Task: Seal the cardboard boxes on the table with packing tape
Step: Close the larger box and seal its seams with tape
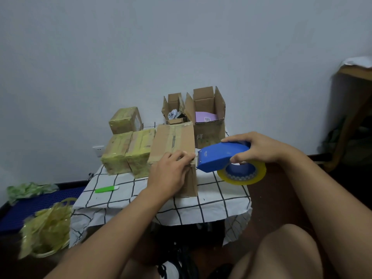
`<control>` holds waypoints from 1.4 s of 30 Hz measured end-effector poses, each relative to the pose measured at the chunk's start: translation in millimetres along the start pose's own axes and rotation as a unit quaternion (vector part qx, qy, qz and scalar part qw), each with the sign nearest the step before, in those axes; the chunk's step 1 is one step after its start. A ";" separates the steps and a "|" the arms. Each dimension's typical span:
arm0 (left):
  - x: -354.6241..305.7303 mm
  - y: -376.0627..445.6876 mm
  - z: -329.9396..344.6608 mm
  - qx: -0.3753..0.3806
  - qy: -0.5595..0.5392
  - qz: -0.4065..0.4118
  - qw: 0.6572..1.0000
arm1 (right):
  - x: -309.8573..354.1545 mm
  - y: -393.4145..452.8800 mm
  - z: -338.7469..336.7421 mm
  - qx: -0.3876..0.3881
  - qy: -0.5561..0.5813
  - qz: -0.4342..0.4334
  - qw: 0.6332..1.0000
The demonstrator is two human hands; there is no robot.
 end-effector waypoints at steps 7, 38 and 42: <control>-0.5 0.1 0.5 0.026 -0.002 -0.026 0.999 | 47.1 27.4 -6.7 0.061 -0.124 -0.002 0.990; -21.1 -9.4 -8.7 -0.051 0.081 0.038 0.995 | -44.2 1.1 95.3 -0.406 0.101 0.180 0.890; -5.2 -1.3 -5.9 0.017 -0.018 -0.042 0.999 | -43.1 -2.6 95.3 -0.406 0.079 0.175 0.893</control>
Point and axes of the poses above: each hand's wrist, its own y-axis towards the middle knuckle, its own z-axis out of the palm, x = y × z, the point moved 10 cm from there along y, towards the middle knuckle, and after that the axes turned 2 degrees about z, right-handed, at the moved point
